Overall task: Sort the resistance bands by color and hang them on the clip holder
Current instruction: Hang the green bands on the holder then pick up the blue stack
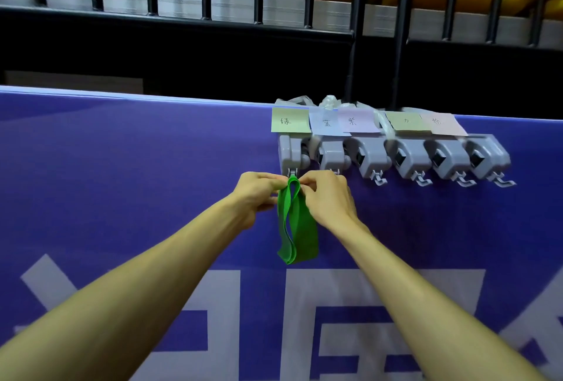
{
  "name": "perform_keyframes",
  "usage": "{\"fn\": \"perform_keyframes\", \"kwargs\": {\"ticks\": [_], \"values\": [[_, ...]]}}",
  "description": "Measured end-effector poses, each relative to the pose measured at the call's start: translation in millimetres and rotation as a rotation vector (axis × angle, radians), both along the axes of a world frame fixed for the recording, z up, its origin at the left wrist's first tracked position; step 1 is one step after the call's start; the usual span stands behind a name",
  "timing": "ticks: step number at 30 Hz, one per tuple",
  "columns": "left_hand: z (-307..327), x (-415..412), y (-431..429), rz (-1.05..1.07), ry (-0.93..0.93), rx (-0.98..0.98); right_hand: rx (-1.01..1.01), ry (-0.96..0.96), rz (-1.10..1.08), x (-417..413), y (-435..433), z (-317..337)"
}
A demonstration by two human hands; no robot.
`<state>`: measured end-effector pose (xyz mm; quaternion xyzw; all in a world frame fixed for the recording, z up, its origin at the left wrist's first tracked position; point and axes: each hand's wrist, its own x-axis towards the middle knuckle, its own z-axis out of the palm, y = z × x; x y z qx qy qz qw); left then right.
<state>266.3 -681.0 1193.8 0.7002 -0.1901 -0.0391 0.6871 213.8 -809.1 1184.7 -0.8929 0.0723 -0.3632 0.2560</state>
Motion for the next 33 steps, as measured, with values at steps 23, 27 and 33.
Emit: {"fn": "perform_keyframes", "kwargs": {"ticks": [23, 27, 33], "values": [[-63.9, -70.7, 112.9, 0.023, -0.22, 0.296, 0.011, 0.14, 0.12, -91.4, 49.1, -52.3], [-125.4, -74.9, 139.1, -0.015, -0.135, 0.408, -0.041, 0.344, 0.197, -84.9, 77.2, -107.8], [-235.1, -94.1, 200.8, -0.084, 0.011, 0.595, 0.012, 0.653, 0.298, -74.2, 119.9, -221.6]]}}
